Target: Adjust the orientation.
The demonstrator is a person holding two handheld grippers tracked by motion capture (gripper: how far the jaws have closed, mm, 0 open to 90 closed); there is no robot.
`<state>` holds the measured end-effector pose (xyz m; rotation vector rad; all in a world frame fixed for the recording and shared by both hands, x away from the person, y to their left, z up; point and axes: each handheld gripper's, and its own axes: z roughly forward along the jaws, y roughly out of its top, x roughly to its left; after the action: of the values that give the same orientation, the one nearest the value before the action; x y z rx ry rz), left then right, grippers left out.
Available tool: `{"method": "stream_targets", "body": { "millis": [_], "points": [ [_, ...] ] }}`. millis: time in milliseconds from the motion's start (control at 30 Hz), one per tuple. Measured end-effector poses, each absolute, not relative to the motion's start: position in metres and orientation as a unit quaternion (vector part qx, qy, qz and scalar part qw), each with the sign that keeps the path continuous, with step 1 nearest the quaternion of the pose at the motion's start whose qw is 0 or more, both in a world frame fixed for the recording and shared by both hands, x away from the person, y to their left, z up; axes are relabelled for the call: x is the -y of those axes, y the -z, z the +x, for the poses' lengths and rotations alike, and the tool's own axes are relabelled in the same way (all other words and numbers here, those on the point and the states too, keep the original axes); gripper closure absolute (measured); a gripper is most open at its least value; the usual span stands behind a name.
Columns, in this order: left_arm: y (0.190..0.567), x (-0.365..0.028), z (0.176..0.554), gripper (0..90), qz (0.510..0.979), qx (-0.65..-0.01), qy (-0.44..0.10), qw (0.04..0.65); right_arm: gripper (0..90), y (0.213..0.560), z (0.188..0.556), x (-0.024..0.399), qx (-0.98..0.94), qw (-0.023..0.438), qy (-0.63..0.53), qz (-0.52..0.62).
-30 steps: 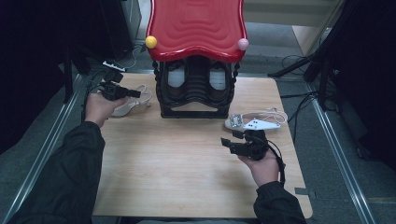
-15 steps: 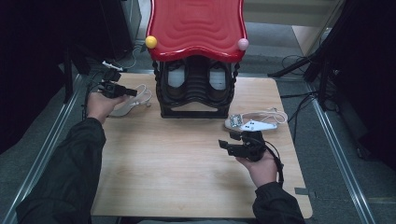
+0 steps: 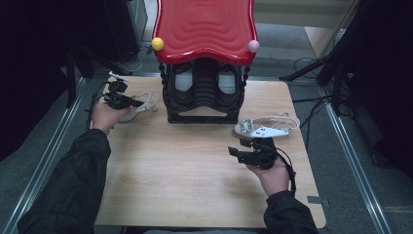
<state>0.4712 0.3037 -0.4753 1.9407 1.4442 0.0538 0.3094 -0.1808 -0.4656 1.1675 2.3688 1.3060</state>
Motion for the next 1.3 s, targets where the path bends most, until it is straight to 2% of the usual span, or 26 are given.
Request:
{"method": "stream_targets", "body": {
  "millis": [433, 1067, 1300],
  "points": [
    [0.477, -0.308, 0.457, 90.0, 0.759, -0.552, -0.006, 0.346, 41.9, 0.465, 0.312, 0.174, -0.802, 0.097, -0.443, 0.388],
    [0.474, -0.319, 0.446, 90.0, 0.767, -0.555, -0.019, 0.323, 41.6, 0.463, 0.316, 0.167, -0.803, 0.094, -0.452, 0.378],
    [0.467, -0.309, 0.446, 89.9, 0.769, -0.546, -0.017, 0.332, 41.4, 0.462, 0.317, 0.167, -0.802, 0.092, -0.451, 0.381]
  ]
}}
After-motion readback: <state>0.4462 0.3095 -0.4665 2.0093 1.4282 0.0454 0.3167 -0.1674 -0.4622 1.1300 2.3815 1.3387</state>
